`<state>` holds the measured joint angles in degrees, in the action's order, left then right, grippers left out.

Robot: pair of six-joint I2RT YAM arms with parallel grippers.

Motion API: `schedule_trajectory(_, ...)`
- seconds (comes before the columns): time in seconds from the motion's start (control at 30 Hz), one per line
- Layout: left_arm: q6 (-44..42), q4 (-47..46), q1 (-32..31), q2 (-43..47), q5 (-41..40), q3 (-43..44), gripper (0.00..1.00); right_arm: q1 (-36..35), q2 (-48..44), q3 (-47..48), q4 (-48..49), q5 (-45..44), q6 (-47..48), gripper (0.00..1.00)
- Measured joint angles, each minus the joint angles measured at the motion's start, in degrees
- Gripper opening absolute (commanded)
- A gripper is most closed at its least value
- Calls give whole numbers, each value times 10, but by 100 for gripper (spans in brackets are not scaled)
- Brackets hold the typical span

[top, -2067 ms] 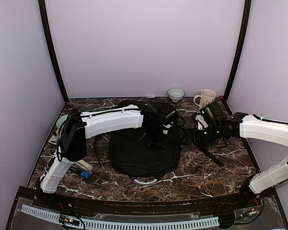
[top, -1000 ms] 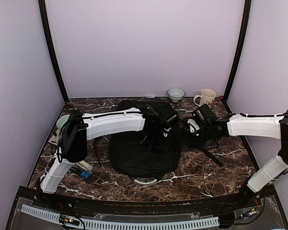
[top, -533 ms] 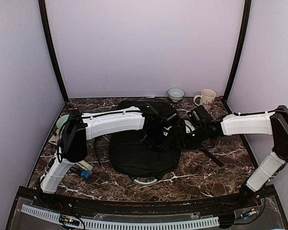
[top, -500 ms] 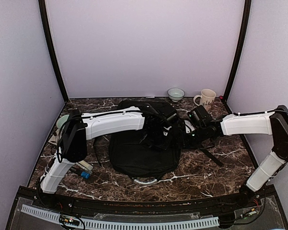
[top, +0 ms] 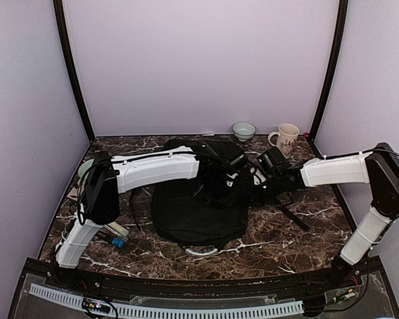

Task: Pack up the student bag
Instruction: Hold the second largest pocket of the student bag, then unzip the second largest pocket of the student bag.

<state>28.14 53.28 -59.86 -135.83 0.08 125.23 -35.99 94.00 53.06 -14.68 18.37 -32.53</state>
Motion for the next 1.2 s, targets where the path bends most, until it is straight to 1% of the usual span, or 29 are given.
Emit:
schedule_trajectory(0.3,-7,16,3,16,-21,-13,0,-1,-5,9,-19,-6,6,0)
schedule_trajectory(0.53,-8,-4,18,96,-23,-120,0,-4,-19,9,-21,-4,5,0)
schedule_trajectory(0.7,-14,-1,35,130,-8,-149,0,-4,-29,9,-21,-5,5,0)
schedule_trajectory(0.9,-25,0,47,147,12,-172,0,-4,-30,9,-24,-8,7,0)
schedule_trajectory(1.2,-42,-33,76,214,28,-276,0,-4,-39,9,-31,-17,22,0)
